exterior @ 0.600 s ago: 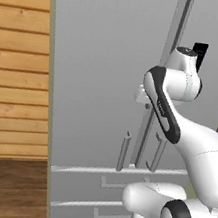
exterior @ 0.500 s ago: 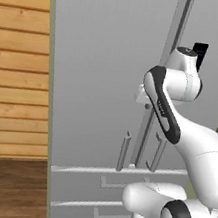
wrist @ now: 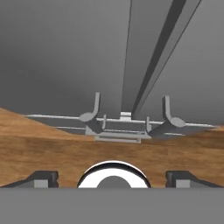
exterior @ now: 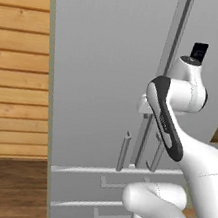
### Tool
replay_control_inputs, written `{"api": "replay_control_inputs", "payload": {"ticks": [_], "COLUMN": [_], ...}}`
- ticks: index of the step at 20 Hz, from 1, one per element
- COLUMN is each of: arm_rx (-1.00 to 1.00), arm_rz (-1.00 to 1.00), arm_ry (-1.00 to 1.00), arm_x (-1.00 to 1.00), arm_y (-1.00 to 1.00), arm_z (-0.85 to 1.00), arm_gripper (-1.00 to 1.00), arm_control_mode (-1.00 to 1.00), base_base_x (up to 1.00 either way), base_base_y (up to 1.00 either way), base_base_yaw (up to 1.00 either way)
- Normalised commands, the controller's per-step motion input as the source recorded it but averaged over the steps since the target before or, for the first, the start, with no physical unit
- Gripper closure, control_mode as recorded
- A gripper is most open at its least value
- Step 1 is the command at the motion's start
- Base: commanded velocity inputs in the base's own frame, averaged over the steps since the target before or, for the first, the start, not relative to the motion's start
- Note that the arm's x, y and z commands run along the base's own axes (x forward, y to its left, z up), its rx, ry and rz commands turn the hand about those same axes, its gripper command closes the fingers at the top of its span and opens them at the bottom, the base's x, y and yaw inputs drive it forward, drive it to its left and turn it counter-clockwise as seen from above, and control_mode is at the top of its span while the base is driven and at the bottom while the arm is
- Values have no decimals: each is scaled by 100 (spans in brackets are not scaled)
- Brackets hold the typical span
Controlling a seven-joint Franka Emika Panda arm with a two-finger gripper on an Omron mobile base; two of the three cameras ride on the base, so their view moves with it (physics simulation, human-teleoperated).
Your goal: Grab a lemon wedge from the fridge and one ice cube from the ice bowl, and put them in the glass of lemonade.
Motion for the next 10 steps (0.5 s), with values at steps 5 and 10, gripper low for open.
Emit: {"api": "replay_control_inputs", "payload": {"ticks": [5,10], "arm_rx": [0,0], "arm_rz": [0,0], "arm_ry": [-2,0], "arm_x": [-18,-24], "arm_y": [-1,0], "arm_z": [-18,-23], "arm_gripper": [-100,-100], "arm_control_mode": [-100,-100], "base_base_x": [0,0], "base_base_y": [0,0], "base_base_yaw": [0,0]}}
